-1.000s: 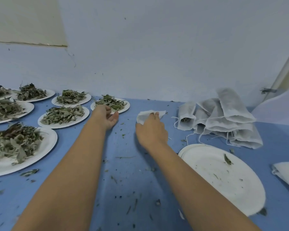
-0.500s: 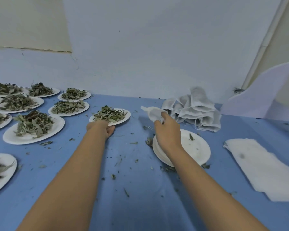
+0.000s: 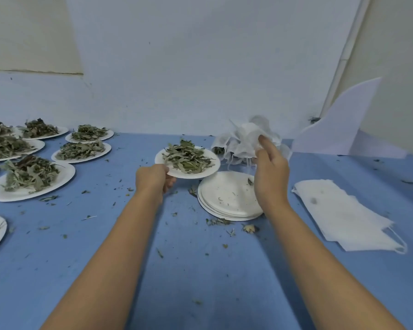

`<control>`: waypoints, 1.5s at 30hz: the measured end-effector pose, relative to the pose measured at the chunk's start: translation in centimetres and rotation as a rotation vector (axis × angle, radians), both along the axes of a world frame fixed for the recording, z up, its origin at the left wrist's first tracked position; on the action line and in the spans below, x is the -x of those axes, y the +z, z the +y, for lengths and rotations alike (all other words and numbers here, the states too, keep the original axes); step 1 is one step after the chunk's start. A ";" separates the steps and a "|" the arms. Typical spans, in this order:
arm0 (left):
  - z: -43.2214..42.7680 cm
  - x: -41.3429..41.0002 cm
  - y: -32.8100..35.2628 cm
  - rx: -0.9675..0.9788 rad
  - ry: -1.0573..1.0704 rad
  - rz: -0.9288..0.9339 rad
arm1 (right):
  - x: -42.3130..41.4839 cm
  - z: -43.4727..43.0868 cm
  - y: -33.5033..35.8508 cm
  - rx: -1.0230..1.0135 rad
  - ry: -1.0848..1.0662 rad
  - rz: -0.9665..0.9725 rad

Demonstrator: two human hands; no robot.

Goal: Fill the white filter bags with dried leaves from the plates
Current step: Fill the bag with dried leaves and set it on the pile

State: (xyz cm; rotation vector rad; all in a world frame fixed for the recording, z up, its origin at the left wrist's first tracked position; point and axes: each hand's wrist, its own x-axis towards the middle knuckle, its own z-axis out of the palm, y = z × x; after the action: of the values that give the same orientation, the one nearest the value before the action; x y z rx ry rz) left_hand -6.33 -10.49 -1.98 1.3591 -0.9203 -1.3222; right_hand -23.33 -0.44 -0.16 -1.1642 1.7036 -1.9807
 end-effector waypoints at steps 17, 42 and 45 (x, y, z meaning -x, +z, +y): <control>3.8 4.4 -0.9 0.161 -0.314 -0.452 | 1.2 1.1 0.6 0.144 0.084 -0.044; 6.0 3.8 1.5 1.035 0.136 -0.176 | -1.5 0.7 0.9 0.059 0.344 0.345; 6.2 4.0 1.4 1.165 0.118 -0.393 | -1.9 0.3 0.7 0.009 0.428 0.520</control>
State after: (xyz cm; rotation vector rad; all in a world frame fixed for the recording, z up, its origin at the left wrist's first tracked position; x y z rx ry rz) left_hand -10.32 -4.26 -0.53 0.6960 -1.5045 -0.2401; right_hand -21.41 -0.11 0.51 -1.9811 1.4718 -1.5088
